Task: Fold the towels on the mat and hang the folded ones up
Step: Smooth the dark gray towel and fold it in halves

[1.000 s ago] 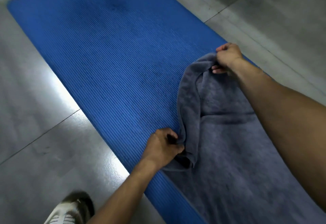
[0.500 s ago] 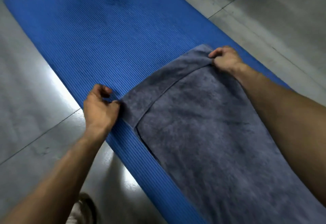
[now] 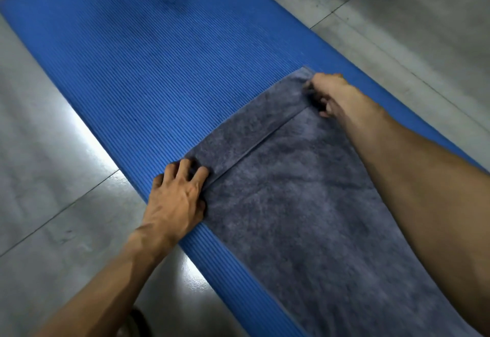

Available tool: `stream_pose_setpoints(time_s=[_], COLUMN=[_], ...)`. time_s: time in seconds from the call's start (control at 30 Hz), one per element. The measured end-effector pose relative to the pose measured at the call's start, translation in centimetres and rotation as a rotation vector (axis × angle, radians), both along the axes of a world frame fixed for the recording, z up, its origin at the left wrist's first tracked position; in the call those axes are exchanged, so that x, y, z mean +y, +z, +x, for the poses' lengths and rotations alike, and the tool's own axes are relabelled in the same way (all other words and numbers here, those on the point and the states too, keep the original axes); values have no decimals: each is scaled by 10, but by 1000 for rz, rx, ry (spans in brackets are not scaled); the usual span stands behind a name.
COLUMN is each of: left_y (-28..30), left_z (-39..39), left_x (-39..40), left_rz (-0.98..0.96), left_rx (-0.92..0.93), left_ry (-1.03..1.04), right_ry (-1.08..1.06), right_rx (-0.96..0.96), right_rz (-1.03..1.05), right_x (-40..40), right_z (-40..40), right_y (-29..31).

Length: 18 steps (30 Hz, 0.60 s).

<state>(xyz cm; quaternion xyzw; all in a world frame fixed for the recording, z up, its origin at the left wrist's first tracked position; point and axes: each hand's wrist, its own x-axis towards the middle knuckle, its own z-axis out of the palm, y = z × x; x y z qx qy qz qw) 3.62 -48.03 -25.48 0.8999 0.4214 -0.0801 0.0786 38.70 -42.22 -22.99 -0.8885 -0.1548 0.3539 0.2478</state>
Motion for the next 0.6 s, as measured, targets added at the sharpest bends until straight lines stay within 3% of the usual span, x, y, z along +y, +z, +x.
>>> stream_pose_setpoints(time_s=[0.07,0.13,0.17,0.27,0.4,0.53,0.6], left_y=[4,6,6,1,0,10,13], left_z=[-3,-6,-7,-11,-14,-8,-1], left_x=[1,4,7,20,37,32,17], left_rz=[-32,-125,-194,-289,-263,-72,31], left_rx=[17,-22,-77,-231,-155,-76,-59], left_ry=[-31,6,67,242,268,199,119], right_ry=[14,195,265,189,189,243,325], right_rx=[-164,-504,-572,-368,-223,-217,-342], right_rz=[-26,-116,-112,-84,12,208,254], right_x=[1,-1,0,10,15,12,1], right_z=[11,5,1,-4,6,10,0], right_y=[-14,-15,-18,-22,-10,1,9])
